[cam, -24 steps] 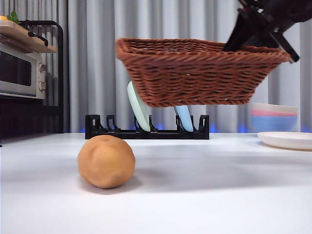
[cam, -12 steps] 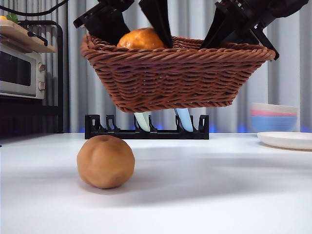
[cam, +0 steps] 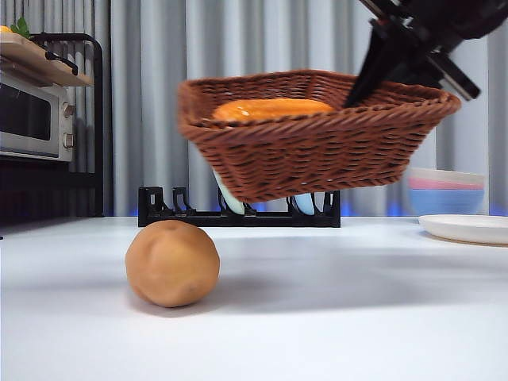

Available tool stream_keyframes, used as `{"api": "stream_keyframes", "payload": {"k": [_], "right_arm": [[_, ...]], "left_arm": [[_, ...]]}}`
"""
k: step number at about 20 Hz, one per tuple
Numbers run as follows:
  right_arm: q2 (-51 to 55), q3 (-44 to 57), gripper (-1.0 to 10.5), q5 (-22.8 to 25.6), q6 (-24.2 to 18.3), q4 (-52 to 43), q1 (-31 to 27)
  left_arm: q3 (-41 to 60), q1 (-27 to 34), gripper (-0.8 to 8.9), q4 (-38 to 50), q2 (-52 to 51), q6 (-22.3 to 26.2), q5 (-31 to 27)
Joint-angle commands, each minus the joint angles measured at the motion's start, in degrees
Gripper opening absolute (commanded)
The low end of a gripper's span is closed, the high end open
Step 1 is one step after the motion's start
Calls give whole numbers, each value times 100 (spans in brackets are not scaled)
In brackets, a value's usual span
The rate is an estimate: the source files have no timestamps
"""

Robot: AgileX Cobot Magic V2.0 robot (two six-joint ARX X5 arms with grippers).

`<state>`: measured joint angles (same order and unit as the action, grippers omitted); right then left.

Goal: Pick up the basket,pick up the corn from the table,pick up the potato from the table,pick up the cucumber from the table,put all items into the basket

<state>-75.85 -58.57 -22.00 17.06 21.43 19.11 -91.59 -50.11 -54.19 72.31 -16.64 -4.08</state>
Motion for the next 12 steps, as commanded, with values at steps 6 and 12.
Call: {"api": "stream_keyframes", "payload": {"k": [6,12], "right_arm": [[9,17,-3,-66,-22,-105,-872],[9,17,-3,-380,-24,-105,-1226]], "left_arm": [[131,-603,566,-1915,-737,-662,-511],[2173,-800,566,-811,-715,-1606,-968]]}}
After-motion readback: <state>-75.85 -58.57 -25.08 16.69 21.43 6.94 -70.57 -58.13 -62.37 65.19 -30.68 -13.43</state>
